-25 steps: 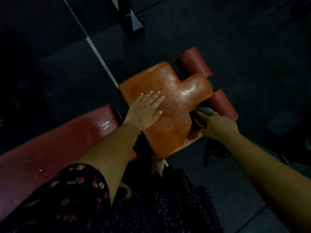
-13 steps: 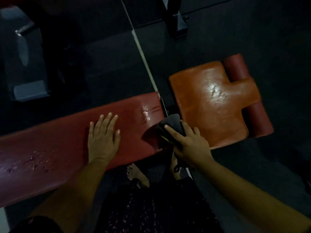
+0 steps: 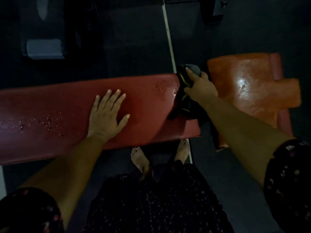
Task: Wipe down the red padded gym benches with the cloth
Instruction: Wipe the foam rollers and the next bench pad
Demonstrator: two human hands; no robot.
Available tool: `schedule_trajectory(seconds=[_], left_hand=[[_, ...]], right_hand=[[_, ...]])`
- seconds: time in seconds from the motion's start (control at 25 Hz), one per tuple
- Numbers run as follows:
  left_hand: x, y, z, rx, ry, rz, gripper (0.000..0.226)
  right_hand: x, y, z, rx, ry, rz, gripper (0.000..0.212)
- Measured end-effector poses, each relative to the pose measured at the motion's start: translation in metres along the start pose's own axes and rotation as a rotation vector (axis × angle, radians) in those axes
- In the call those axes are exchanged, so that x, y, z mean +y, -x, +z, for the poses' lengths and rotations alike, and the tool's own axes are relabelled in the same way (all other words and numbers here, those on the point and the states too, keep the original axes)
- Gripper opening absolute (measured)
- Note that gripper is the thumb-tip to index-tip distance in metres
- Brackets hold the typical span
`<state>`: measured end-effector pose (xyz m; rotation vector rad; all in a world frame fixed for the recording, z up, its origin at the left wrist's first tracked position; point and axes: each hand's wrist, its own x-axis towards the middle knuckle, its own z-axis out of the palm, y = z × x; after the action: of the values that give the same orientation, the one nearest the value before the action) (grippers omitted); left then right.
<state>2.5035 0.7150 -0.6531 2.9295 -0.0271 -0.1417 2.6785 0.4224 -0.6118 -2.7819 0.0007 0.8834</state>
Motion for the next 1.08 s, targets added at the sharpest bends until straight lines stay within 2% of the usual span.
schedule_trajectory(seconds=[0.24, 0.44, 0.56, 0.72, 0.8, 0.92, 1.08], left_hand=[[0.001, 0.001, 0.002, 0.038, 0.007, 0.005, 0.069], [0.001, 0.001, 0.003, 0.034, -0.008, 0.004, 0.069], [0.0, 0.001, 0.004, 0.038, -0.017, 0.01, 0.069], [0.001, 0.0, 0.005, 0.061, 0.002, 0.006, 0.068], [0.0, 0.0, 0.005, 0.063, 0.008, 0.008, 0.068], [0.0, 0.0, 0.006, 0.078, 0.019, 0.012, 0.068], [0.0, 0.0, 0.007, 0.107, 0.014, 0.029, 0.066]], right_hand=[[0.034, 0.072, 0.04, 0.06, 0.041, -0.099, 0.079], [0.062, 0.167, 0.1, 0.098, 0.049, 0.005, 0.081], [0.056, 0.196, 0.119, 0.142, 0.002, -0.005, 0.088], [0.053, 0.172, 0.101, 0.205, 0.161, -0.199, 0.09], [0.045, 0.144, 0.081, 0.202, 0.204, -0.229, 0.085], [0.026, 0.094, 0.048, 0.154, 0.242, -0.149, 0.073], [0.002, 0.027, 0.008, 0.103, 0.168, -0.031, 0.071]])
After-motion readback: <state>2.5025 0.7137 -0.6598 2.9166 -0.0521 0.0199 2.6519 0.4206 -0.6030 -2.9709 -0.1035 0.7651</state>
